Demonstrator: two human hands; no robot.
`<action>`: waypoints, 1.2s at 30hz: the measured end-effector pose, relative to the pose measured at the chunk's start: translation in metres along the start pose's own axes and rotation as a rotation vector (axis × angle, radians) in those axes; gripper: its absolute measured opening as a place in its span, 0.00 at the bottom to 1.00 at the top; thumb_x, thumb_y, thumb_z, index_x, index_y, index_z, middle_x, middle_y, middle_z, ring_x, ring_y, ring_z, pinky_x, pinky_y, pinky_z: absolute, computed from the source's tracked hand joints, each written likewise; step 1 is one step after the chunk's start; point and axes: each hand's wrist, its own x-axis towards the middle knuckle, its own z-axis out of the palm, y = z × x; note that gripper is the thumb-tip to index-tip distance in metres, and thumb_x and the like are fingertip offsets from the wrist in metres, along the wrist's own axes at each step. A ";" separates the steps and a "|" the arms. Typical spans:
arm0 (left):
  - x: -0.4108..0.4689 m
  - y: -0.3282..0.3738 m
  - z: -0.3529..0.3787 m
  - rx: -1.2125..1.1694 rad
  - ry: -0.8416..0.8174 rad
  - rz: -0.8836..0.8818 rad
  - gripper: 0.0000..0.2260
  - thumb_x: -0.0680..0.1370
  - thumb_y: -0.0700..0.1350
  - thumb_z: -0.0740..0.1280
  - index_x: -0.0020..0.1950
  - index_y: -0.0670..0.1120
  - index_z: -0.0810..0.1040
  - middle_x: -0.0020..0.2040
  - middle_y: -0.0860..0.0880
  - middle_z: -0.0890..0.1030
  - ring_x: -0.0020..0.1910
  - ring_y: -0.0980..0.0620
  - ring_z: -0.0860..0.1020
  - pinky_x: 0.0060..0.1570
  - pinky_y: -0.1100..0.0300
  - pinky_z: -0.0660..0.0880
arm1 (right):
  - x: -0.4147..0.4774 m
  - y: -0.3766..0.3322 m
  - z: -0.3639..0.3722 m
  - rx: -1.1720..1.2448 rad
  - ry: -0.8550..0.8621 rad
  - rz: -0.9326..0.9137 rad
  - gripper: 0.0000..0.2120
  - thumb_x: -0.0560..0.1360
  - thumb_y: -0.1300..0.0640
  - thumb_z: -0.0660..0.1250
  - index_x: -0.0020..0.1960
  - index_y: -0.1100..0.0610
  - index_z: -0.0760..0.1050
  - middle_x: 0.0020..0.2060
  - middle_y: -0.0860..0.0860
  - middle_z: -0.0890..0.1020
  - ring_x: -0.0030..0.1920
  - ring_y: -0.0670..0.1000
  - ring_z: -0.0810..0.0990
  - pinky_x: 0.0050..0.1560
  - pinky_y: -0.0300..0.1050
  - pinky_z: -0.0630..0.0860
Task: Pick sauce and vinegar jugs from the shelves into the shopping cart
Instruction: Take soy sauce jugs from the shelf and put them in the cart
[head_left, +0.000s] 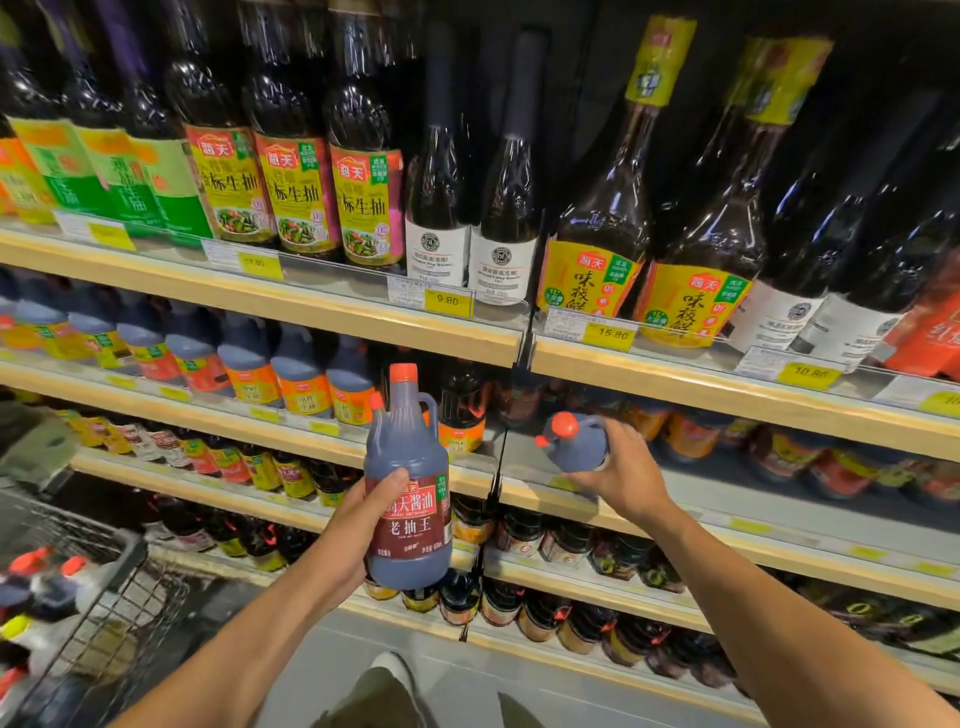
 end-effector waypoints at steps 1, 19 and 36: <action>0.001 0.000 -0.003 -0.003 -0.008 -0.005 0.48 0.48 0.67 0.83 0.63 0.47 0.78 0.53 0.42 0.86 0.50 0.44 0.86 0.44 0.54 0.83 | 0.001 0.001 0.001 0.069 0.011 0.029 0.29 0.62 0.45 0.84 0.55 0.39 0.71 0.49 0.41 0.77 0.49 0.45 0.76 0.46 0.41 0.74; 0.015 -0.001 -0.016 0.003 -0.009 -0.041 0.49 0.50 0.67 0.83 0.67 0.48 0.76 0.55 0.42 0.86 0.53 0.44 0.85 0.45 0.53 0.83 | 0.025 0.045 0.008 0.502 -0.087 0.387 0.25 0.70 0.59 0.81 0.64 0.59 0.77 0.52 0.51 0.86 0.48 0.44 0.85 0.42 0.35 0.79; 0.017 0.011 -0.033 0.007 0.011 -0.056 0.50 0.50 0.67 0.83 0.67 0.48 0.76 0.56 0.42 0.85 0.54 0.44 0.85 0.47 0.54 0.83 | 0.053 -0.008 0.044 0.497 -0.147 0.364 0.25 0.70 0.53 0.80 0.64 0.60 0.80 0.53 0.50 0.86 0.52 0.46 0.84 0.41 0.30 0.78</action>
